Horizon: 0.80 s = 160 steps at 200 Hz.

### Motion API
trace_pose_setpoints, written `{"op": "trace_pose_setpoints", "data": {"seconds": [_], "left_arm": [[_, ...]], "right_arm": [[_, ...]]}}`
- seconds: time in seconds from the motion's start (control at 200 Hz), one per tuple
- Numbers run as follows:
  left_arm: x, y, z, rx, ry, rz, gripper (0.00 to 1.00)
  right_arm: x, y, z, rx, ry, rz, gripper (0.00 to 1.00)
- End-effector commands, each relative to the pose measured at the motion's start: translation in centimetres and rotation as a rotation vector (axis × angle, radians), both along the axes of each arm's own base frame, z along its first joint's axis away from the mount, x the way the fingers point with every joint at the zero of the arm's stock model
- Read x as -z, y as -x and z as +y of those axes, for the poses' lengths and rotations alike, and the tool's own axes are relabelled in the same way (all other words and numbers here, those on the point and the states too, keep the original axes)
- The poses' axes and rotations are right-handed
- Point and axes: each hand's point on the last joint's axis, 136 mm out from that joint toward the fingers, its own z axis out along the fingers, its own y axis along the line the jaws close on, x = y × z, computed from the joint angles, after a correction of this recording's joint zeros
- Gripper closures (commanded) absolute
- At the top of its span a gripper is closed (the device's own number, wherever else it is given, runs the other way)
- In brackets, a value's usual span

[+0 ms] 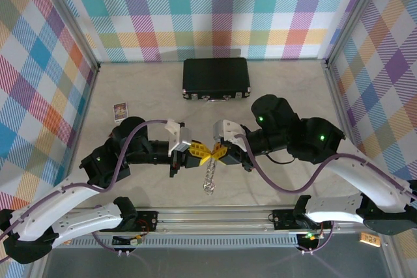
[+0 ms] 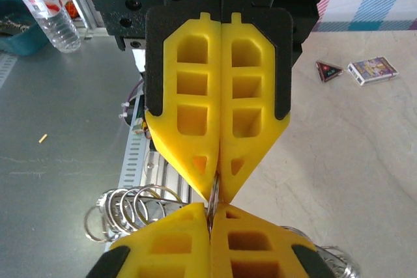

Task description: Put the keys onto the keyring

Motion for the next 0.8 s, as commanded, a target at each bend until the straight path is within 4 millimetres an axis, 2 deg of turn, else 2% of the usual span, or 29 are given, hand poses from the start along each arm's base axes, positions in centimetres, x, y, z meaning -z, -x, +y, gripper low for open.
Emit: {"op": "trace_pose_setpoints", "data": {"seconds": [0.0,0.035,0.1,0.295,0.555,0.62,0.795], "left_arm": [[-4.5,0.5,0.4,0.004,0.186,-0.052,1.0],[-4.6,0.5,0.4,0.003,0.202,-0.051,1.0],[-5.2,0.6,0.5,0.008,0.241,-0.059,1.0],[-7.0,1.4,0.7,0.055,0.347,-0.075,1.0],[-7.7,1.9,0.5,0.101,0.401,-0.048,1.0],[-7.6,1.9,0.6,0.102,0.409,-0.045,1.0],[-7.7,1.9,0.6,0.104,0.415,-0.041,1.0]], "right_arm": [[-1.6,1.2,-0.1,-0.039,-0.085,0.006,0.84],[-1.9,1.4,-0.2,-0.037,-0.103,0.008,0.8],[-2.3,1.7,-0.5,-0.04,-0.132,0.011,0.78],[-2.8,2.0,-0.9,-0.033,-0.172,0.022,0.8],[-3.0,1.8,-1.2,-0.007,-0.191,0.01,0.79],[-3.1,1.8,-1.3,-0.004,-0.196,0.005,0.81],[-3.1,1.8,-1.3,-0.004,-0.198,0.003,0.93]]}}
